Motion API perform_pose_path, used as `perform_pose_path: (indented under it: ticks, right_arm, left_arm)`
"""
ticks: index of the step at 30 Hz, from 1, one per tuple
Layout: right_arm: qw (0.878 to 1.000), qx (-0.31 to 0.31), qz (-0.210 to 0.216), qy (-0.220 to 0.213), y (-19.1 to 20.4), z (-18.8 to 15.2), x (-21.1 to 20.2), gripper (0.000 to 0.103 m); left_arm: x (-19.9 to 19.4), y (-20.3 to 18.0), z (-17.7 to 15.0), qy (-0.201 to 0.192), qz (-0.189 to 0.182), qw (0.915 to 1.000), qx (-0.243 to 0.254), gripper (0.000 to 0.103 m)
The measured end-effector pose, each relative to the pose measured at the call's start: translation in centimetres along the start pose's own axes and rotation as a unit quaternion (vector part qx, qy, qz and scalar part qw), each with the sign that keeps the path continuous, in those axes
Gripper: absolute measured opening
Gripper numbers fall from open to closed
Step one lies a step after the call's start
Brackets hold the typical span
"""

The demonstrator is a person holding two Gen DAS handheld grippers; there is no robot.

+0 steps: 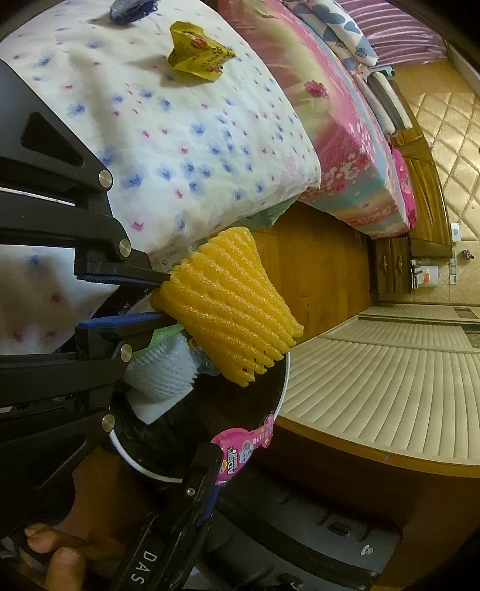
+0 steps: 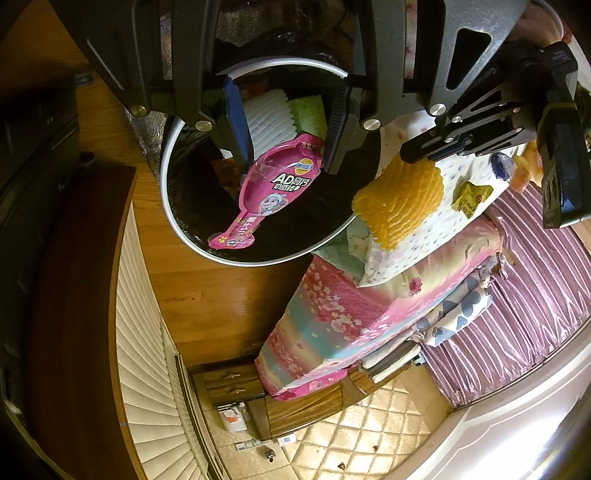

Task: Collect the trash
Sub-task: 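Open both tools to drop the pink wrapper and yellow foam sleeve into the bin, then move both open tools back over the bed toward the remaining trash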

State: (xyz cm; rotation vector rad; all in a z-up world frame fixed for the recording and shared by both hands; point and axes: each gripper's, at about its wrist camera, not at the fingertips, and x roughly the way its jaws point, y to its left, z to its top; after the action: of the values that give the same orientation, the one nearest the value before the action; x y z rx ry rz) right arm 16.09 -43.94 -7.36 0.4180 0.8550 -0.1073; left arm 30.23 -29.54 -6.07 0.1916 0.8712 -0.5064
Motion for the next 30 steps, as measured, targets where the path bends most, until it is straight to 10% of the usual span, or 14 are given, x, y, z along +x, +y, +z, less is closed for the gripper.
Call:
perform_pose_path:
  ticks: [12, 15, 19, 30]
  right_arm:
    - [1.0, 0.009, -0.003, 0.005, -0.7, 0.5, 0.4, 0.043]
    - [1.0, 0.014, -0.001, 0.007, -1.1, 0.6, 0.5, 0.043]
    - [1.0, 0.021, -0.006, 0.004, -1.4, 0.6, 0.3, 0.046]
    - [1.0, 0.016, 0.011, -0.012, 0.8, -0.3, -0.9, 0.084]
  left_arm:
    - [0.9, -0.8, 0.8, 0.005, -0.001, 0.9999, 0.011, 0.013]
    - [0.8, -0.8, 0.8, 0.004, -0.003, 0.9999, 0.013, 0.021]
    - [0.2, -0.5, 0.4, -0.004, 0.003, 1.0, 0.005, 0.056]
    - [-3.4, 3.6, -4.1, -0.015, 0.017, 0.9979, -0.06, 0.059]
